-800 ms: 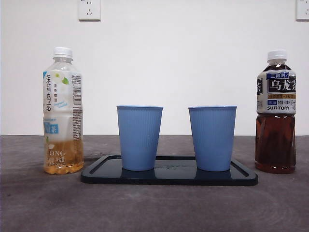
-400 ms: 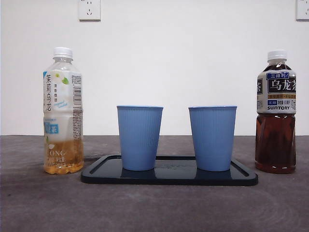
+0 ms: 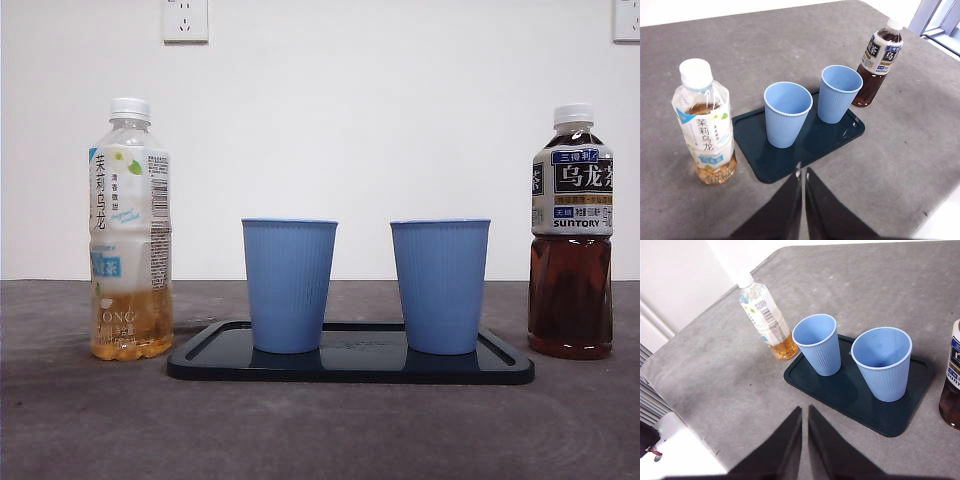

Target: Pour the drink into the cup

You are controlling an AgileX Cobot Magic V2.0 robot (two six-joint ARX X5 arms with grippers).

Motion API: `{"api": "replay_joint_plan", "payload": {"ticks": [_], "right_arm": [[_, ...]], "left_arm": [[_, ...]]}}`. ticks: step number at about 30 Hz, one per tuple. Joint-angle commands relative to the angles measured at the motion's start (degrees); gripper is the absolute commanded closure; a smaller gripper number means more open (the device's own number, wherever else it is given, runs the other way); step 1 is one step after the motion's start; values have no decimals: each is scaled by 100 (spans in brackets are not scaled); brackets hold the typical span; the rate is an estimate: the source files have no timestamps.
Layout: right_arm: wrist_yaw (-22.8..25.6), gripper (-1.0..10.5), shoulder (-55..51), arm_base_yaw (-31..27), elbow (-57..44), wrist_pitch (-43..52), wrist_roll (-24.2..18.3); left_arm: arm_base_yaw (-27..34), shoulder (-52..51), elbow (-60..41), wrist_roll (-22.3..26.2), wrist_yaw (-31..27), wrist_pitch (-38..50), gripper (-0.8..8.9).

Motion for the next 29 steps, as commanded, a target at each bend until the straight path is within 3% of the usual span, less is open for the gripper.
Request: {"api": "replay_joint_plan", "payload": {"ticks": [1,6,11,16,22,29], "right_arm": [[-4,929,31,24,72,57,-68],[-4,929,31,24,72,57,-68],[-7,929,31,24,72,57,-68],[-4,928,31,24,72,59,-68],[-4,929,31,24,72,59,-68],[-4,929,31,24,72,59,-68]], "left_arm": [[118,-50,42,7,37,98,804],[938,-476,-686,4,37,837,804],[2090,-1370,-2076,20,37,1873,804],[2747,-2157,-3318,229,31,2474,804],[3027,-2780,-4321,17,28,2981,804],[3034,-2879,-4911,-129,-577,3486,804]]}}
